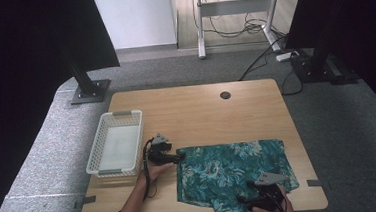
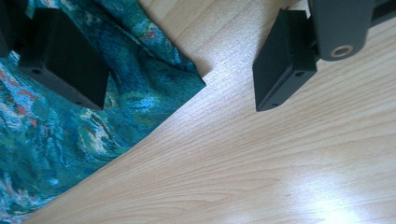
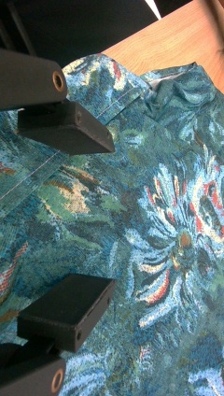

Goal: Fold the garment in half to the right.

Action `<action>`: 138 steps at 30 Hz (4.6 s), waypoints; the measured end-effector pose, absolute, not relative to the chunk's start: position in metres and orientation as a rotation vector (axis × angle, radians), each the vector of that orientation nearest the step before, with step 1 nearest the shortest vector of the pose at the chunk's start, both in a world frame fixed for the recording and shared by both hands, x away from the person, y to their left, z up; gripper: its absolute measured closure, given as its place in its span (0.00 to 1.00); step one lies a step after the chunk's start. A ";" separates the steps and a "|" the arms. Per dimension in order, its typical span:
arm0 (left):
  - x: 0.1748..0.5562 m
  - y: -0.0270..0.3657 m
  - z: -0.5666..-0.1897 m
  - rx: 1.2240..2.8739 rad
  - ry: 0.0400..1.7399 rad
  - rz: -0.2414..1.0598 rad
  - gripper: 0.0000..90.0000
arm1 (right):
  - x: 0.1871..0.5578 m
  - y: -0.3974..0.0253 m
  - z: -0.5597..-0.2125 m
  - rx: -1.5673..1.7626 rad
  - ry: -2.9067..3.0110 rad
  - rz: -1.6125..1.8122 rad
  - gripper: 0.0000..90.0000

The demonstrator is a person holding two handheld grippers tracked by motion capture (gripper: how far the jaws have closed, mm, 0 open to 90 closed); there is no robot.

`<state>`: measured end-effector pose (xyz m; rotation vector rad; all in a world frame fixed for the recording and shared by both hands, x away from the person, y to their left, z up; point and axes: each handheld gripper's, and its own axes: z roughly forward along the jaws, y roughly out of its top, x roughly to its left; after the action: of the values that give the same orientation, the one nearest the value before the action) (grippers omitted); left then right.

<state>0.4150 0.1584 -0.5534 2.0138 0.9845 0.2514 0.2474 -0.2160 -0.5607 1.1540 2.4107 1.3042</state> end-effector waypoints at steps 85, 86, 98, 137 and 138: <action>0.388 0.143 -0.537 1.978 0.869 0.124 0.94 | 0.258 -0.093 -0.542 0.940 2.586 1.451 0.30; 0.388 0.143 -0.537 1.977 0.870 0.125 0.94 | 0.259 -0.091 -0.542 0.936 2.590 1.449 0.30; 0.386 0.141 -0.537 1.982 0.867 0.129 0.93 | 0.258 -0.068 -0.547 0.899 2.626 1.429 0.29; 0.387 0.142 -0.539 1.990 0.869 0.132 0.93 | 0.258 -0.027 -0.557 0.903 2.622 1.338 0.31; 0.387 0.142 -0.539 1.990 0.870 0.131 0.93 | 0.257 -0.026 -0.557 0.904 2.614 1.332 0.32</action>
<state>0.3868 0.1417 -0.5387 1.9897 0.8698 0.1311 0.2575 -0.0264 -0.5566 0.9038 2.6136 1.3316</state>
